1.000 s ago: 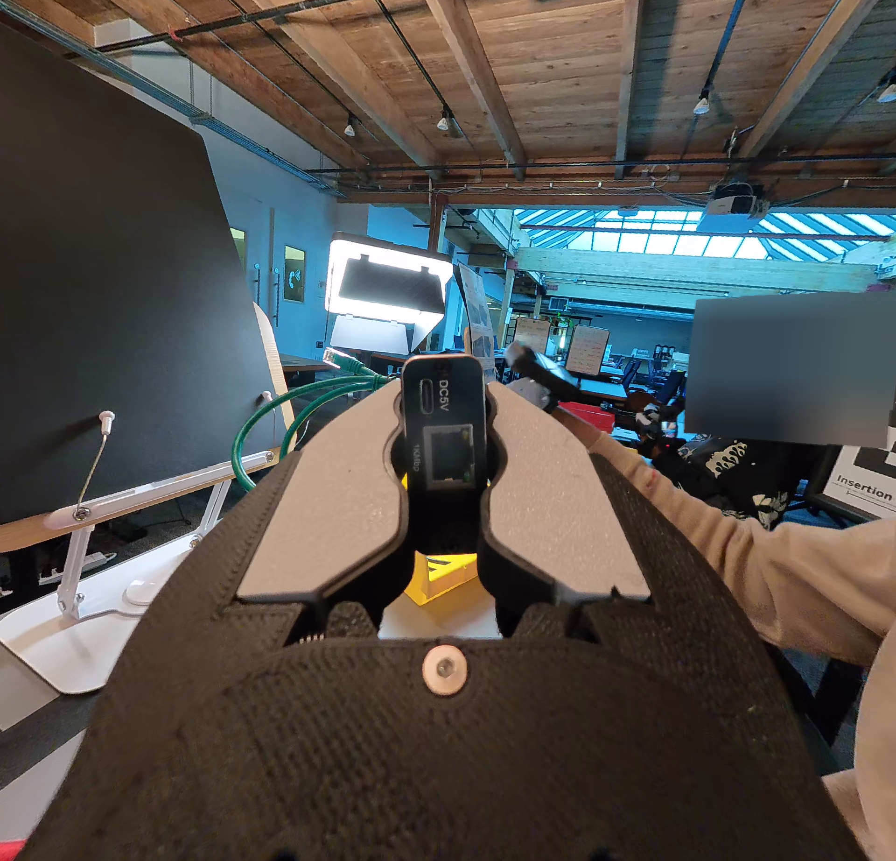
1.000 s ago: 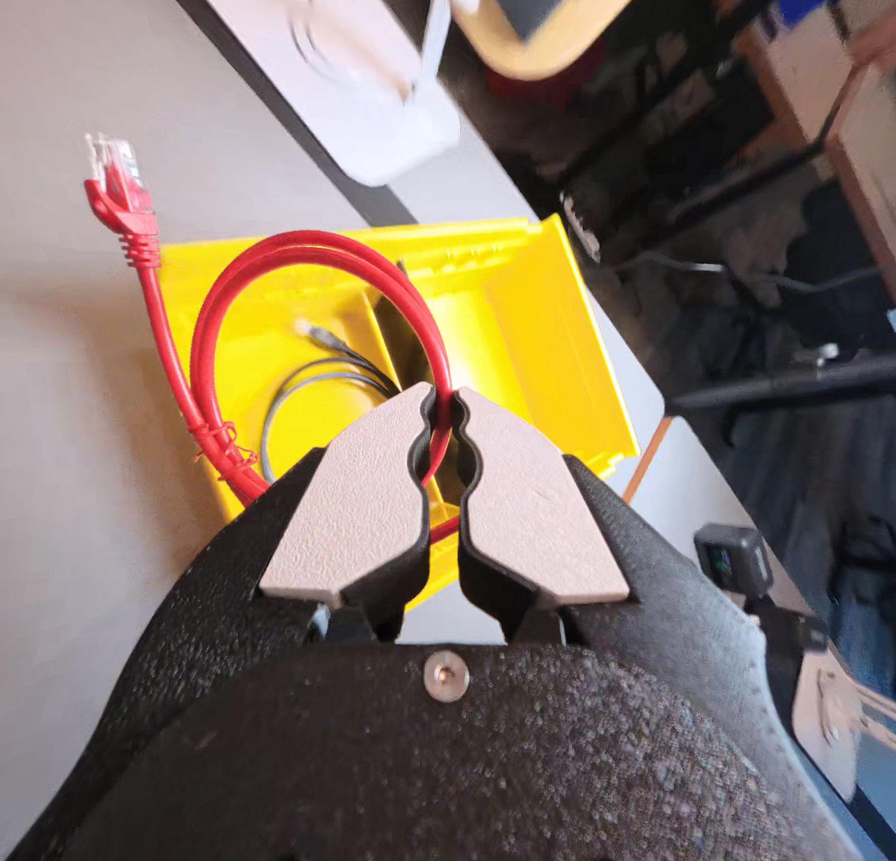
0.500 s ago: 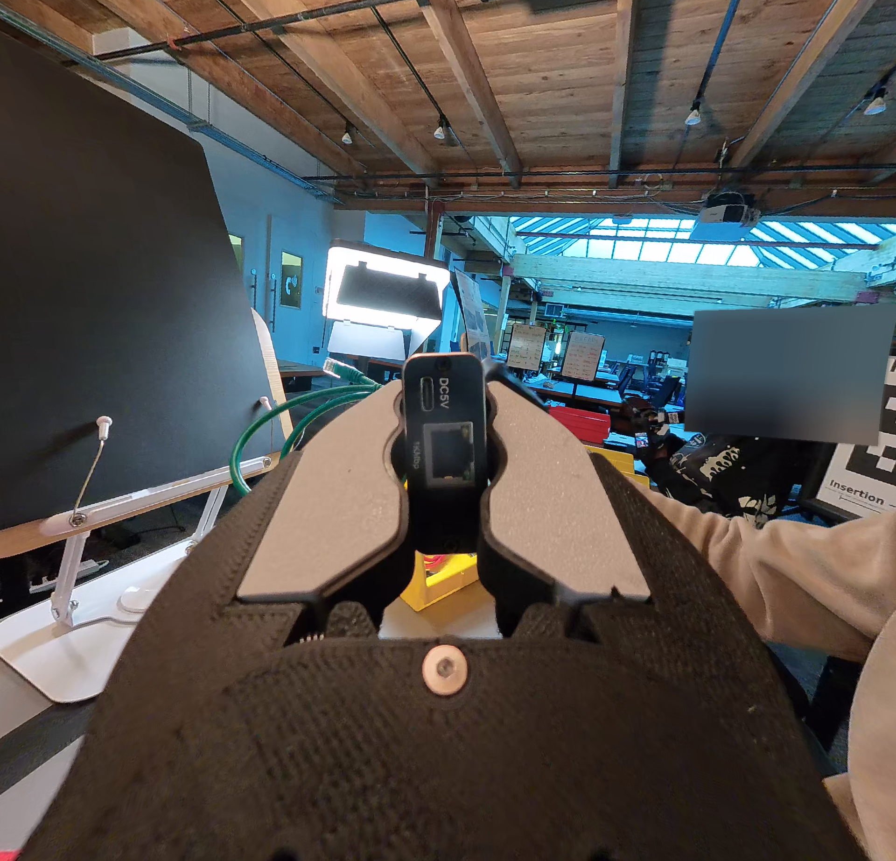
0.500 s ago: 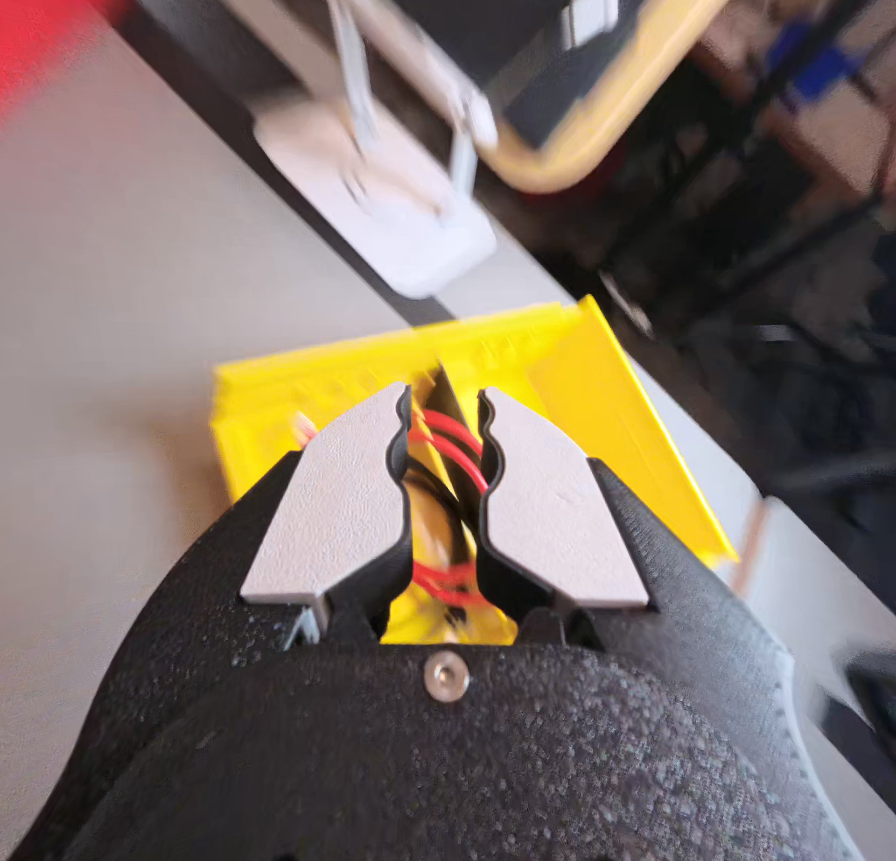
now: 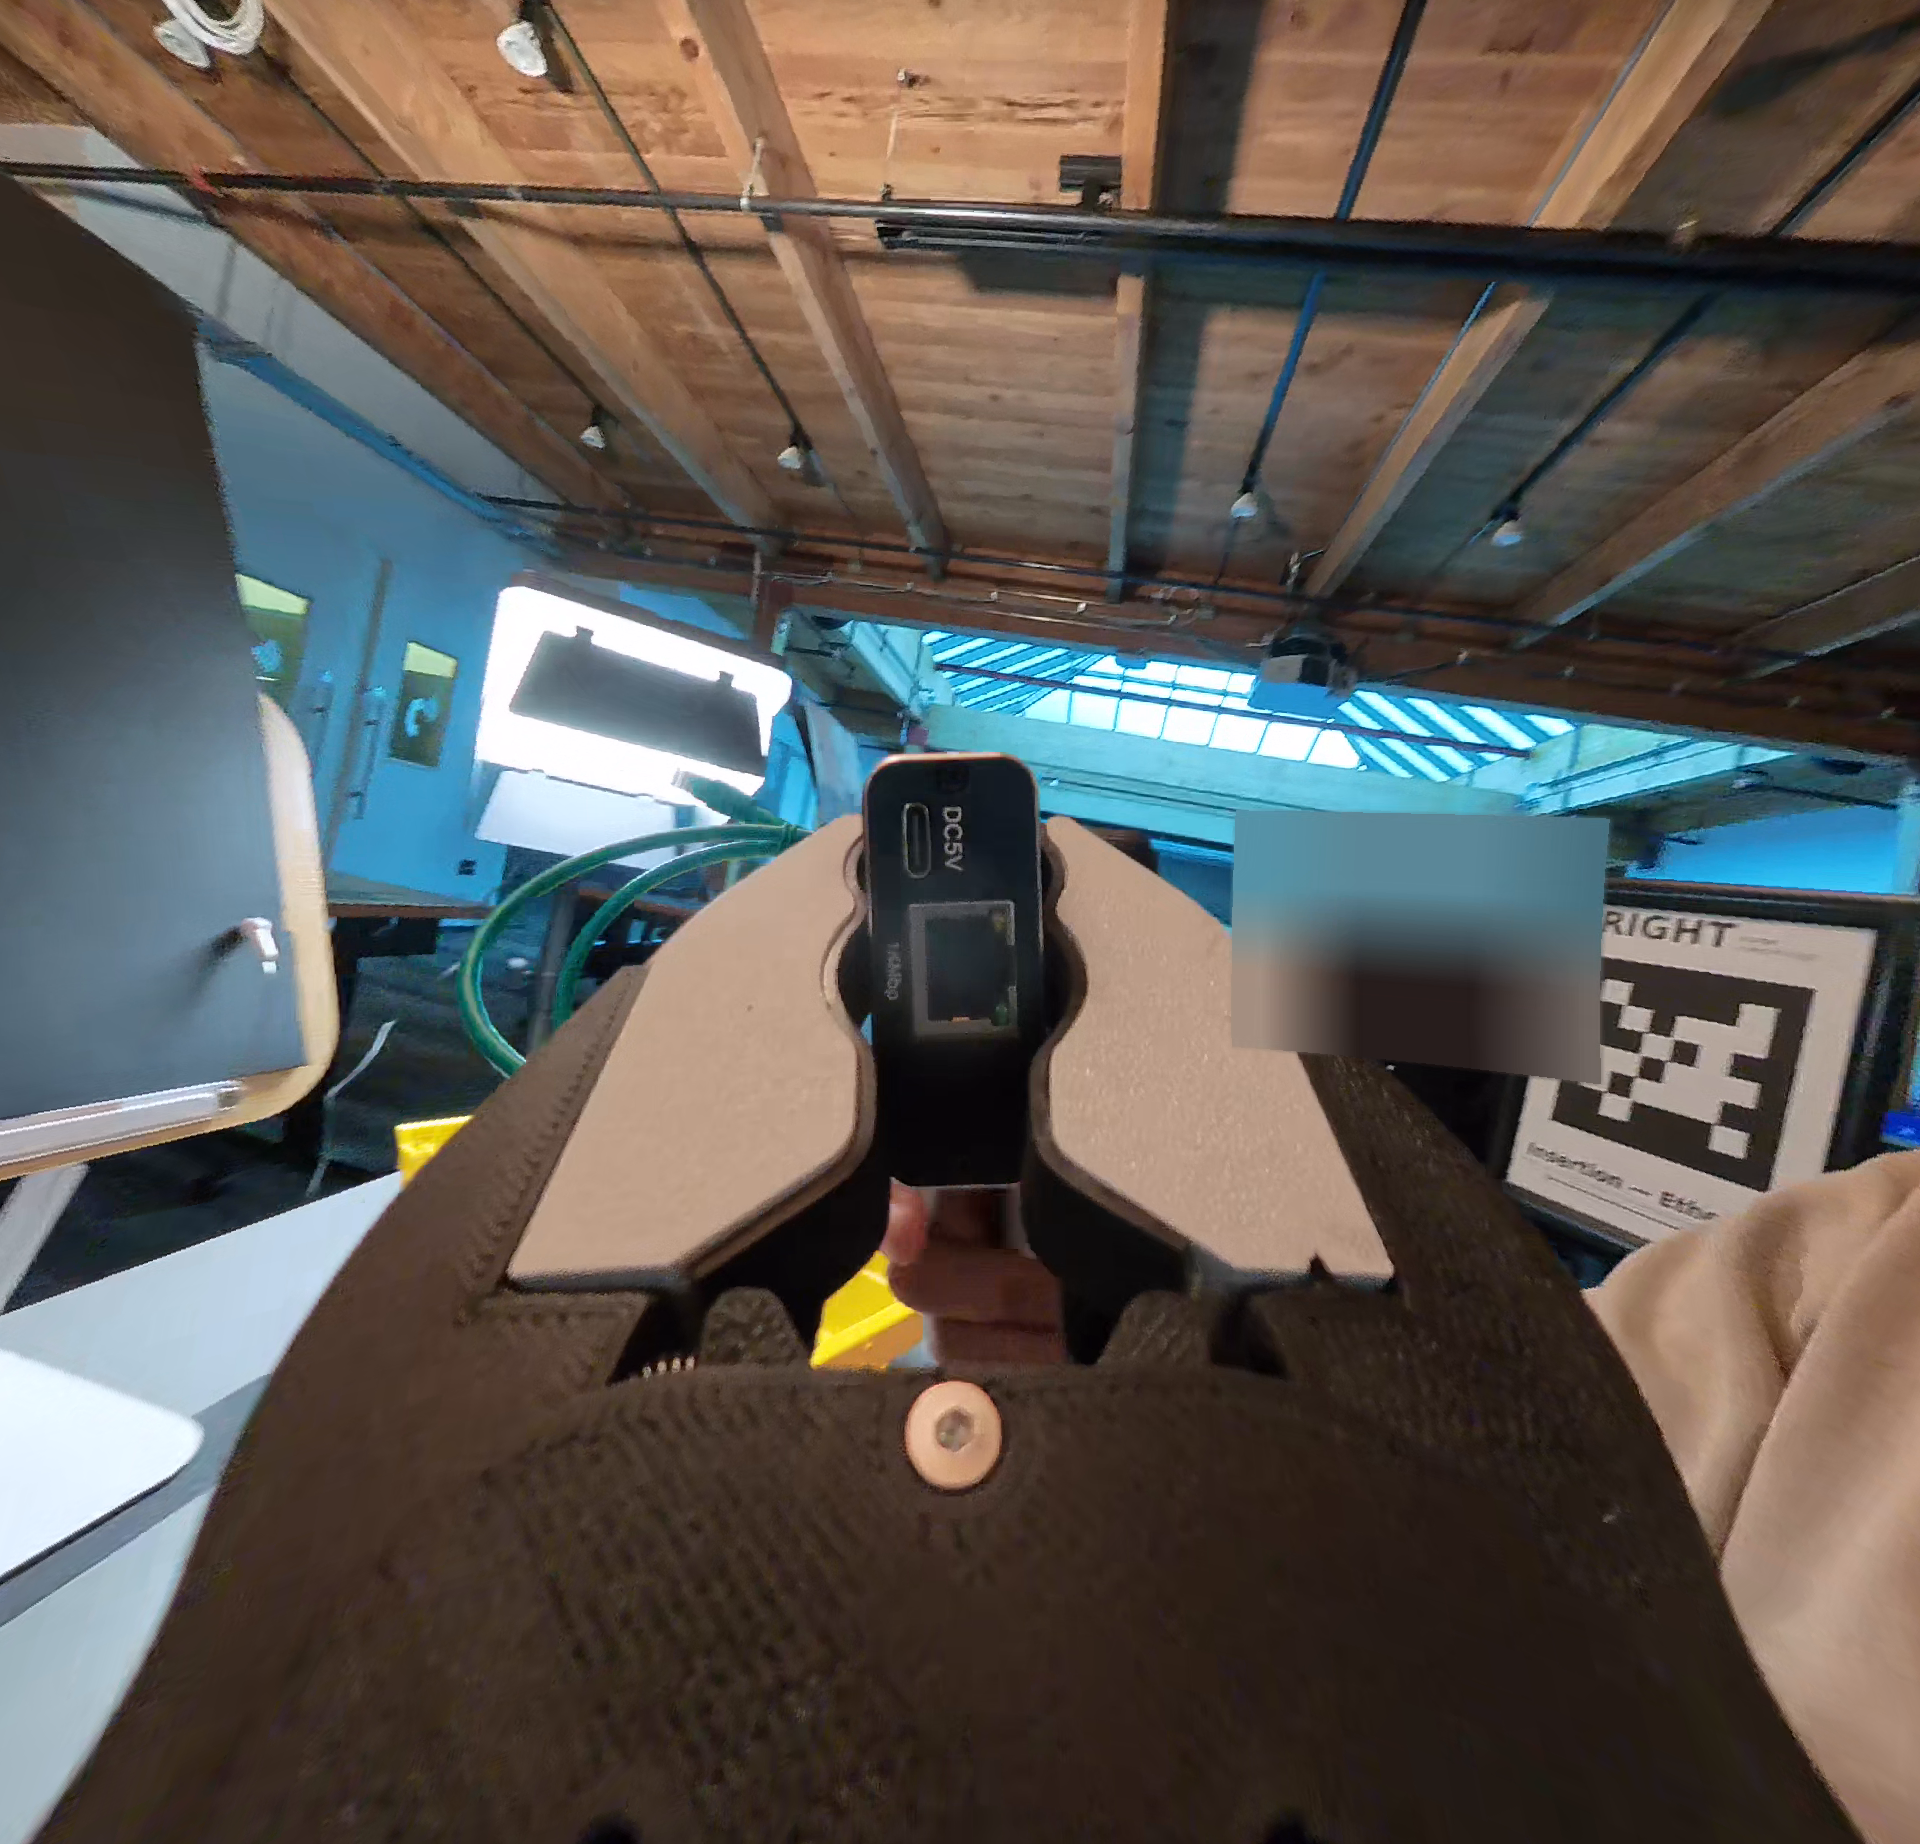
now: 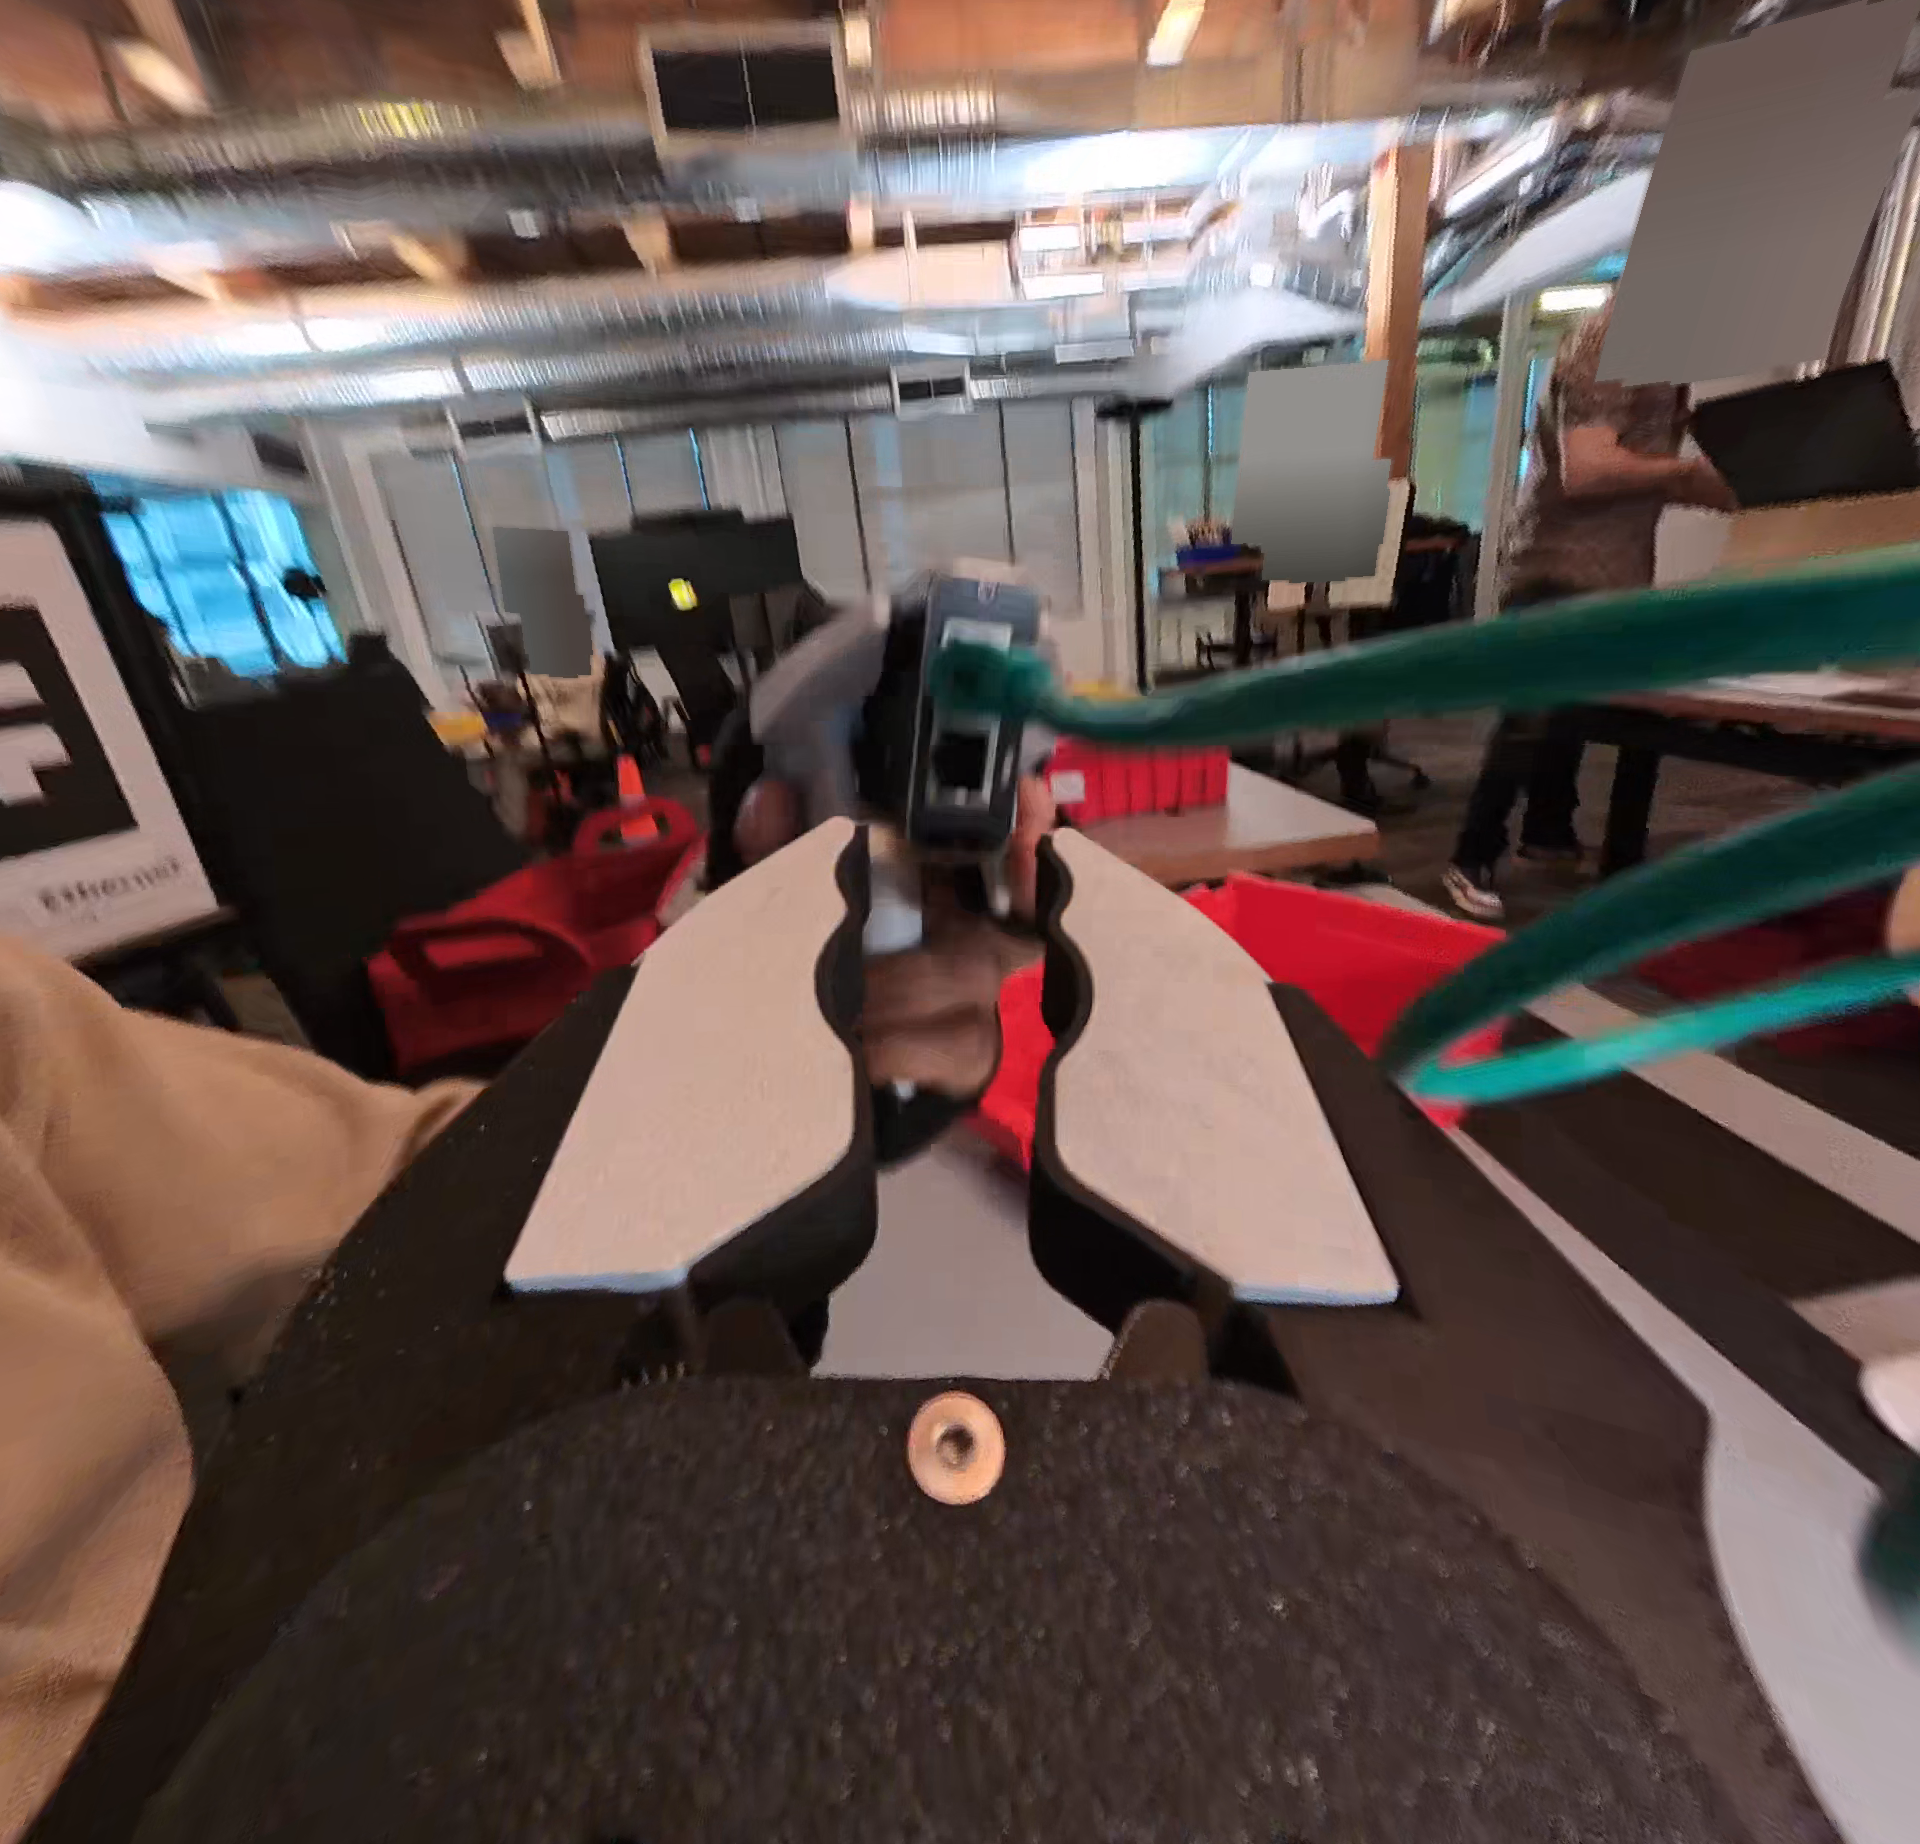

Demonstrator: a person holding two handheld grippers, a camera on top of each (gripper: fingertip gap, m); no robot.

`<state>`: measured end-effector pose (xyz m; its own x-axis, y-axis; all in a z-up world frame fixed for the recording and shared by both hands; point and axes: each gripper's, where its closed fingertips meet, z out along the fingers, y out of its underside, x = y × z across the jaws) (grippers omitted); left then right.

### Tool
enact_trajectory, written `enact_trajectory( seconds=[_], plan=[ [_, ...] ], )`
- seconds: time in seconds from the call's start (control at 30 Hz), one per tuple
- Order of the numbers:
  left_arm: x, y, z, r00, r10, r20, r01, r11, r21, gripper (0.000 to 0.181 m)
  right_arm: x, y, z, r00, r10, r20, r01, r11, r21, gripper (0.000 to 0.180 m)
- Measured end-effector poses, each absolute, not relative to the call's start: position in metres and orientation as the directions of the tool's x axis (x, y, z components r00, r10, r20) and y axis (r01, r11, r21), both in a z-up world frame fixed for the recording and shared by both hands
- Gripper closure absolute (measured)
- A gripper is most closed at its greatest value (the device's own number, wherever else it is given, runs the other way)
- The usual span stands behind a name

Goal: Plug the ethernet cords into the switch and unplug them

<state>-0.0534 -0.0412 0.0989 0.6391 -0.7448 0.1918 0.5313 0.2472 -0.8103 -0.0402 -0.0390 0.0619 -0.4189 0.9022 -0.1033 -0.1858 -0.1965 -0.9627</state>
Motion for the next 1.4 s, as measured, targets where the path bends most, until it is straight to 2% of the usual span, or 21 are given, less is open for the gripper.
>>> enact_trajectory(
  seconds=[0.1, 0.23, 0.37, 0.5, 0.63, 0.87, 1.03, 1.4],
  plan=[
    [-0.040, -0.040, 0.094, 0.612, -0.769, 0.186, 0.534, 0.229, -0.814, 0.154, -0.029, -0.040, 0.078, -0.501, 0.852, -0.151, -0.197, -0.282, -0.939, 0.152],
    [-0.028, -0.039, 0.089, 0.579, -0.796, 0.177, 0.528, 0.200, -0.825, 0.154, -0.020, -0.036, 0.071, -0.473, 0.873, -0.118, -0.197, -0.235, -0.952, 0.160],
    [-0.022, -0.036, 0.084, 0.575, -0.799, 0.180, 0.511, 0.179, -0.841, 0.154, -0.016, -0.028, 0.073, -0.464, 0.872, -0.154, -0.191, -0.269, -0.944, 0.150],
    [-0.017, -0.039, 0.085, 0.561, -0.809, 0.174, 0.514, 0.175, -0.840, 0.154, -0.011, -0.033, 0.073, -0.462, 0.882, -0.093, -0.192, -0.202, -0.960, 0.163],
    [-0.014, -0.036, 0.081, 0.551, -0.814, 0.182, 0.500, 0.148, -0.853, 0.154, -0.008, -0.031, 0.072, -0.454, 0.888, -0.078, -0.180, -0.177, -0.968, 0.165],
    [-0.004, -0.032, 0.066, 0.593, -0.796, 0.119, 0.303, 0.083, -0.949, 0.152, 0.001, -0.030, 0.073, -0.471, 0.880, -0.058, -0.161, -0.151, -0.975, 0.167],
    [-0.001, -0.035, 0.062, 0.610, -0.788, 0.080, 0.211, 0.065, -0.975, 0.153, 0.003, -0.032, 0.072, -0.483, 0.874, -0.053, -0.149, -0.142, -0.979, 0.166],
    [0.000, -0.034, 0.064, 0.562, -0.816, 0.138, 0.307, 0.050, -0.950, 0.153, 0.002, -0.034, 0.069, -0.465, 0.885, -0.027, -0.151, -0.109, -0.983, 0.162]
  ],
)
